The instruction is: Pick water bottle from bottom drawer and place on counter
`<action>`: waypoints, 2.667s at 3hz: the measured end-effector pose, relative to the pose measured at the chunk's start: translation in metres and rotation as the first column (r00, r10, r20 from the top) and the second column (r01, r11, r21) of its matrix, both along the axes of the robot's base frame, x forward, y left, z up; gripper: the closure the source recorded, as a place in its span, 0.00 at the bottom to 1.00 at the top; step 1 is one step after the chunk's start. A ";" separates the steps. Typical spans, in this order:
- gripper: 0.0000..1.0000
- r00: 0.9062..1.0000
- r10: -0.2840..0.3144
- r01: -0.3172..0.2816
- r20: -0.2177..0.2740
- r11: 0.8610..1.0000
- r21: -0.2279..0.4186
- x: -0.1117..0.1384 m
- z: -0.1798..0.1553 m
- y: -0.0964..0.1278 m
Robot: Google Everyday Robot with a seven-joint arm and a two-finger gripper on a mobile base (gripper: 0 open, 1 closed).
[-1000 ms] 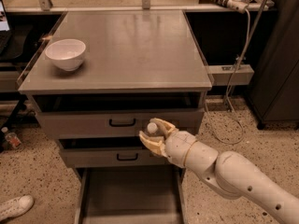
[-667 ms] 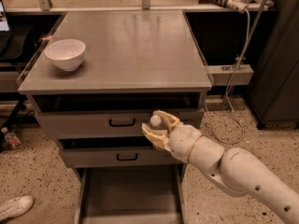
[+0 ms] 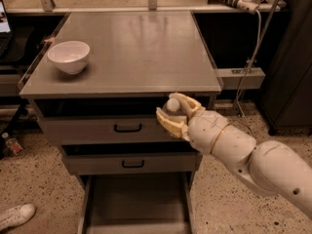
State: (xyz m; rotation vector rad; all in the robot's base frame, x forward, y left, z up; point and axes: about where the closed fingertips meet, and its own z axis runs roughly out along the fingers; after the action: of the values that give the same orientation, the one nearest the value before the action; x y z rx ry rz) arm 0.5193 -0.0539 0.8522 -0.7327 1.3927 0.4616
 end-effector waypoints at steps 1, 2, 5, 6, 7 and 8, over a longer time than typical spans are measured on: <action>1.00 0.997 -0.001 0.003 0.078 0.999 -0.031 -0.008 0.053 -0.010; 1.00 0.997 -0.001 0.003 0.078 0.999 -0.031 -0.008 0.053 -0.010; 1.00 0.953 -0.080 0.088 0.292 0.996 -0.016 0.033 0.175 -0.033; 1.00 0.952 -0.084 0.092 0.295 0.996 -0.012 0.034 0.179 -0.036; 1.00 0.961 -0.084 0.091 0.263 0.996 -0.018 0.054 0.180 -0.033; 1.00 0.977 -0.048 0.056 0.209 0.998 -0.029 0.080 0.188 -0.025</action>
Offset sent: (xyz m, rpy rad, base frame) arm -0.0064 -0.0081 0.0426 -0.0254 -0.0632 -0.0023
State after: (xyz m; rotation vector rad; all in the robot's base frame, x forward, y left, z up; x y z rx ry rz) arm 0.5990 -0.0786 1.0400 -0.7493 1.2225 0.3105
